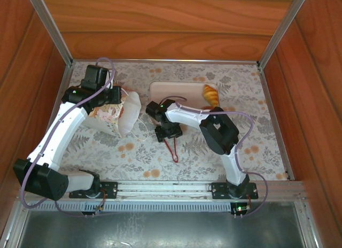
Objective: Take the fake bread out of the paper bag
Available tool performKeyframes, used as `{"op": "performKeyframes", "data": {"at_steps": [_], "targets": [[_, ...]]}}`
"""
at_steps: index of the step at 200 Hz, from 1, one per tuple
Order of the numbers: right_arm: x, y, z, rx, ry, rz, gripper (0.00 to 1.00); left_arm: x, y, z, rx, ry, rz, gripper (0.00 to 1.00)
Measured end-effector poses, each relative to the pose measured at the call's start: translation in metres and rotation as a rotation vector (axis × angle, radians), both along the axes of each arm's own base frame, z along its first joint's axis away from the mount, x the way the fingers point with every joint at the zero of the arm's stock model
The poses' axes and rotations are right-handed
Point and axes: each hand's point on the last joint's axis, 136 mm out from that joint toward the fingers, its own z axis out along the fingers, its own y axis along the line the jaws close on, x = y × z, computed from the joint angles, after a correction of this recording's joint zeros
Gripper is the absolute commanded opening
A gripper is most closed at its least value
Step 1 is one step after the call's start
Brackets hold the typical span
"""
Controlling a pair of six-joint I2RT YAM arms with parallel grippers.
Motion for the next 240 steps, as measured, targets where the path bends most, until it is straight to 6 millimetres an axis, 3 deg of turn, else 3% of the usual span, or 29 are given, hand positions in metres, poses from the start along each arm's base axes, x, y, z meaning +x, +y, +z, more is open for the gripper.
{"op": "performKeyframes", "data": {"at_steps": [73,148,173,214,226,240], "targets": [[0.012,0.009,-0.004,0.04,0.061,-0.006,0.73,0.0,-0.001,0.001,-0.006,-0.002,-0.004,0.0],[0.012,0.011,0.001,0.041,0.057,0.011,0.57,0.0,-0.001,0.001,-0.007,-0.002,-0.004,0.0],[0.011,0.01,0.03,0.09,0.022,0.017,0.56,0.0,-0.001,0.001,-0.006,-0.002,-0.003,0.0],[0.011,0.01,0.122,0.245,-0.116,0.036,0.57,0.0,-0.001,0.001,-0.007,-0.003,-0.003,0.0],[0.01,0.01,0.131,0.265,-0.133,0.043,0.56,0.0,-0.001,0.001,-0.008,-0.002,-0.003,0.0],[0.009,0.011,0.128,0.265,-0.121,0.049,0.55,0.0,-0.002,0.001,-0.01,-0.002,-0.006,0.0]]}}
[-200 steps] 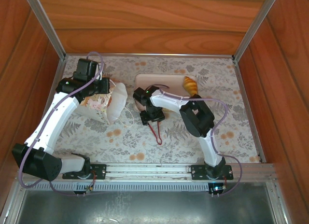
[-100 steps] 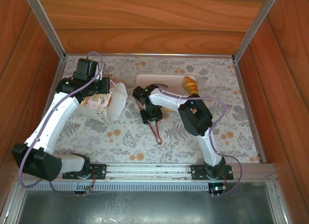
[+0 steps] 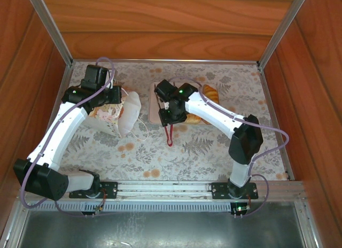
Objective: Take the fake bread out of the paper bag
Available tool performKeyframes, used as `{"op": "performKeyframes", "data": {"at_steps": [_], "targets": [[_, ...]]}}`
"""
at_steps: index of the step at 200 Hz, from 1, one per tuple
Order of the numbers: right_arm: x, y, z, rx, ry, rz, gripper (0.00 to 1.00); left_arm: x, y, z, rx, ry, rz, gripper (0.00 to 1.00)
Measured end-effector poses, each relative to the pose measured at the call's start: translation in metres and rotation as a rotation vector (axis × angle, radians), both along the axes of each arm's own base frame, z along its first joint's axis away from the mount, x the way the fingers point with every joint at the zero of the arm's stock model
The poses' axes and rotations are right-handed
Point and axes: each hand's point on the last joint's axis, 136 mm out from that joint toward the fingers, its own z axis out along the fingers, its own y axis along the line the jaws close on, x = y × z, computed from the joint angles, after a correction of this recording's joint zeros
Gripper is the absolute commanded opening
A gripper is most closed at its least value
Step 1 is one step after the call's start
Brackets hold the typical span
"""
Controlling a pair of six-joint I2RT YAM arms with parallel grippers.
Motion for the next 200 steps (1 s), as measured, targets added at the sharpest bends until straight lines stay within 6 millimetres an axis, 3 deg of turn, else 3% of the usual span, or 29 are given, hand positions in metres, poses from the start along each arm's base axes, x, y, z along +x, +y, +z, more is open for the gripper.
{"op": "performKeyframes", "data": {"at_steps": [49,76,147,200], "targets": [[-0.002,0.007,-0.069,-0.093,0.123,0.008,0.54,0.0,-0.001,0.0,-0.003,0.0,-0.002,0.0],[-0.004,0.005,-0.089,-0.124,0.152,0.006,0.53,-0.001,0.0,0.001,-0.003,-0.003,-0.002,0.0],[0.009,0.005,-0.084,-0.146,0.097,-0.011,0.61,-0.001,0.001,0.002,0.001,-0.008,0.003,0.0],[0.032,0.016,-0.062,-0.111,0.006,-0.081,0.54,0.0,0.002,0.002,0.001,-0.008,0.007,0.0]]}}
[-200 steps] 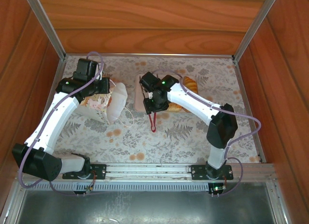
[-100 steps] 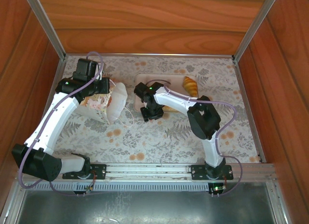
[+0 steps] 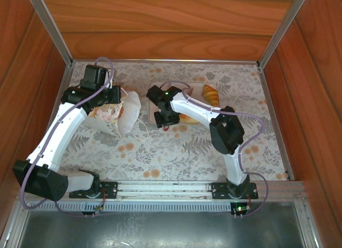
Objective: Take the fake bread out of the paper bag
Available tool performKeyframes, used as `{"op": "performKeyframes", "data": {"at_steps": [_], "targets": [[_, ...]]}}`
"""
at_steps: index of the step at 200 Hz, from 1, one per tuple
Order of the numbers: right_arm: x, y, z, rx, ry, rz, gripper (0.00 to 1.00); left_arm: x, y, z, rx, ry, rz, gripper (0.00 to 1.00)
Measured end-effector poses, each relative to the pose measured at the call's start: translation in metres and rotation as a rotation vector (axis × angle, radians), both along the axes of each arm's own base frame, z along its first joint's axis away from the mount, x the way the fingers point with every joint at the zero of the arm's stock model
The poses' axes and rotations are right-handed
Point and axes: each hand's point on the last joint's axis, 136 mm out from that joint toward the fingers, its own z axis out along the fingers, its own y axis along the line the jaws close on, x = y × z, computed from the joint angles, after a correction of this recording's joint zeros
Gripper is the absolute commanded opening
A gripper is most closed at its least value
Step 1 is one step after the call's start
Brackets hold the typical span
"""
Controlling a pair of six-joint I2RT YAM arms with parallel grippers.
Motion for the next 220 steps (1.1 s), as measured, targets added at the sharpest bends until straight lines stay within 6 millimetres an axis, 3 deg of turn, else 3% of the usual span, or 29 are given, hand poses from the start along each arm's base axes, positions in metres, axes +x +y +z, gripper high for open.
{"op": "performKeyframes", "data": {"at_steps": [28,50,120,177,220], "targets": [[0.013,0.01,0.007,0.024,-0.041,-0.027,0.49,0.0,0.0,0.0,0.0,-0.001,0.0,0.0],[0.019,0.019,0.0,0.025,-0.039,-0.033,0.47,-0.001,0.001,0.003,0.0,-0.008,0.002,0.0],[-0.006,0.016,-0.025,-0.018,0.038,-0.014,0.45,-0.004,0.007,0.013,0.003,-0.041,0.019,0.0],[-0.007,0.017,-0.03,-0.02,0.045,-0.001,0.46,-0.004,0.007,0.013,0.002,-0.042,0.019,0.0],[-0.011,0.017,-0.045,-0.04,0.079,0.048,0.45,-0.004,0.007,0.013,0.002,-0.041,0.019,0.0]]}}
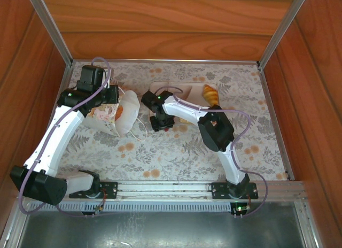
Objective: Take the fake bread out of the paper bag
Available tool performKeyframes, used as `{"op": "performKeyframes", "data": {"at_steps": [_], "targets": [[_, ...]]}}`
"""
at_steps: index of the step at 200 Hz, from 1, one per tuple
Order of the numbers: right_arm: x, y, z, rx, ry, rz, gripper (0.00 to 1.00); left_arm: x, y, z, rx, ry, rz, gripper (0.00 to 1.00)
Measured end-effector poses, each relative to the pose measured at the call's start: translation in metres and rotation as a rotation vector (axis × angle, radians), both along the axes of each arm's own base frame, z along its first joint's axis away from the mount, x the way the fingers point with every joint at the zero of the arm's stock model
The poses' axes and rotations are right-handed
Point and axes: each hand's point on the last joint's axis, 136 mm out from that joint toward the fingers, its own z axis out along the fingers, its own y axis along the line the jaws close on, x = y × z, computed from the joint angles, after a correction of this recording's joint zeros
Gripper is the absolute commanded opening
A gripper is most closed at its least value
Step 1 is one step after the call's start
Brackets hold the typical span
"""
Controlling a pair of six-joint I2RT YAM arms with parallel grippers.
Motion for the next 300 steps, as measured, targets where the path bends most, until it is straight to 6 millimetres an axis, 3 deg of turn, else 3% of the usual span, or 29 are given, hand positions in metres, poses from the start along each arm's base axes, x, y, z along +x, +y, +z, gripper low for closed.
{"op": "performKeyframes", "data": {"at_steps": [51,108,143,161,180,201,225,228,232,235,274,300], "targets": [[-0.016,-0.003,-0.009,-0.015,0.025,0.131,0.42,0.0,0.0,0.0,0.0,0.0,0.0,0.0],[-0.084,-0.018,-0.009,0.018,0.157,0.273,0.43,0.0,0.0,0.0,0.0,0.0,0.0,0.0],[-0.103,-0.033,-0.002,0.022,0.195,0.293,0.46,0.0,0.0,0.0,0.0,0.0,0.0,0.0],[-0.102,-0.033,0.008,0.035,0.175,0.29,0.49,0.0,0.0,0.0,-0.001,0.0,0.0,0.0],[-0.096,-0.033,0.022,0.046,0.127,0.271,0.61,0.0,0.0,0.0,-0.001,0.0,-0.001,0.0],[-0.082,-0.03,0.039,0.04,0.054,0.243,0.69,0.0,0.0,0.0,0.0,0.0,0.0,0.0],[-0.065,-0.021,0.045,0.023,0.003,0.223,0.77,0.0,0.0,0.0,0.0,-0.001,0.001,0.0],[-0.063,-0.019,0.044,0.022,0.001,0.222,0.79,0.0,0.0,0.0,0.001,-0.001,0.001,0.0],[-0.061,-0.017,0.043,0.018,-0.003,0.219,0.96,0.0,0.0,0.0,0.001,-0.001,0.001,0.0],[-0.058,-0.015,0.042,0.013,-0.006,0.217,1.0,0.0,0.0,0.0,0.001,-0.001,0.002,0.0],[-0.036,-0.004,0.013,-0.072,-0.009,0.179,1.0,-0.001,0.003,0.002,0.006,-0.01,0.01,0.0],[-0.035,-0.007,-0.001,-0.103,0.014,0.159,0.98,-0.001,0.005,0.004,0.009,-0.017,0.015,0.0]]}}
